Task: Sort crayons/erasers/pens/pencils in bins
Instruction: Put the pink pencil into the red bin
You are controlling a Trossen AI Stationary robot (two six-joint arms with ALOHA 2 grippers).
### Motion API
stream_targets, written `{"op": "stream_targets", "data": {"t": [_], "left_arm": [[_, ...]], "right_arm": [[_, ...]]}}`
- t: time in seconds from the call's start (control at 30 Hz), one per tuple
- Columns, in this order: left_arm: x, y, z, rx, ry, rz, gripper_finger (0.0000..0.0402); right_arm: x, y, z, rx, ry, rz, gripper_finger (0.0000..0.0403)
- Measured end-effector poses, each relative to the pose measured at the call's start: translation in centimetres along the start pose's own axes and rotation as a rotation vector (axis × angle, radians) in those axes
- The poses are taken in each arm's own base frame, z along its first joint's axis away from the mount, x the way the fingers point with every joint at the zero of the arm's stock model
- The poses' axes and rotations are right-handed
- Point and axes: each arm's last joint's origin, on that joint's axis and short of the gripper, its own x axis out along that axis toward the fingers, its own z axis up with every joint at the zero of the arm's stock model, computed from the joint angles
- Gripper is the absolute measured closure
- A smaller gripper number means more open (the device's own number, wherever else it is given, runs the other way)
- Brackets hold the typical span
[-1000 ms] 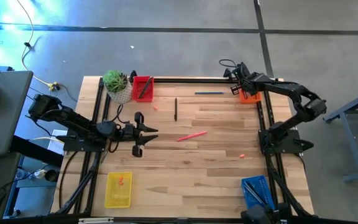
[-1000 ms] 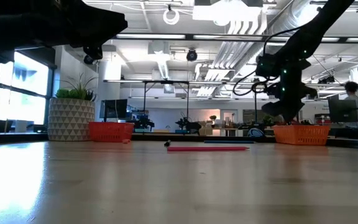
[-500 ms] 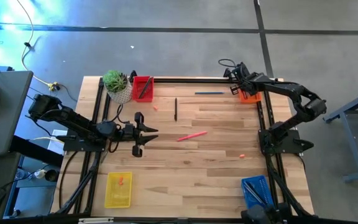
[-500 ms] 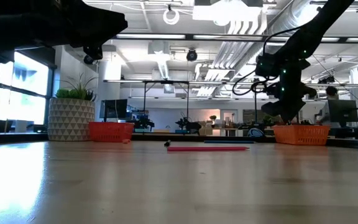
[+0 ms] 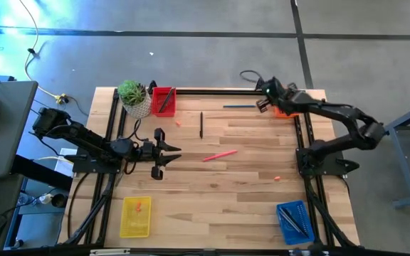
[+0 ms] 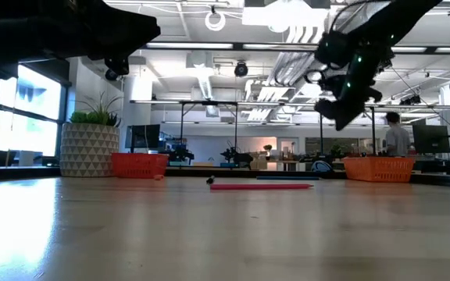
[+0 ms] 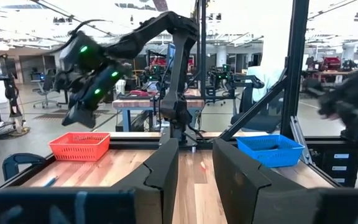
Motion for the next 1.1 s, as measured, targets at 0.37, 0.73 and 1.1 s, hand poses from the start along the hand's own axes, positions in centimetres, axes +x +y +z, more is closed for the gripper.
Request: {"op": "stream_targets", "data": {"t": [0.37, 0.73, 1.1], "left_arm": [[0.0, -0.1, -0.3, 0.004, 0.029, -0.005, 0.0314], [0.0, -0.1, -0.6, -0.033, 0.059, -0.008, 0.0314], [-0.1, -0.2, -1.5, -0.020, 0.156, -0.034, 0.0322]], "right_arm": [[-4.5, 7.5, -4.5, -0.035, -0.347, 0.338, 0.0402], [-9.9, 11.8, -7.7, -0.148, -0.554, 0.573, 0.0402], [-13.4, 13.3, -10.8, -0.154, -0.691, 0.703, 0.0403]]}}
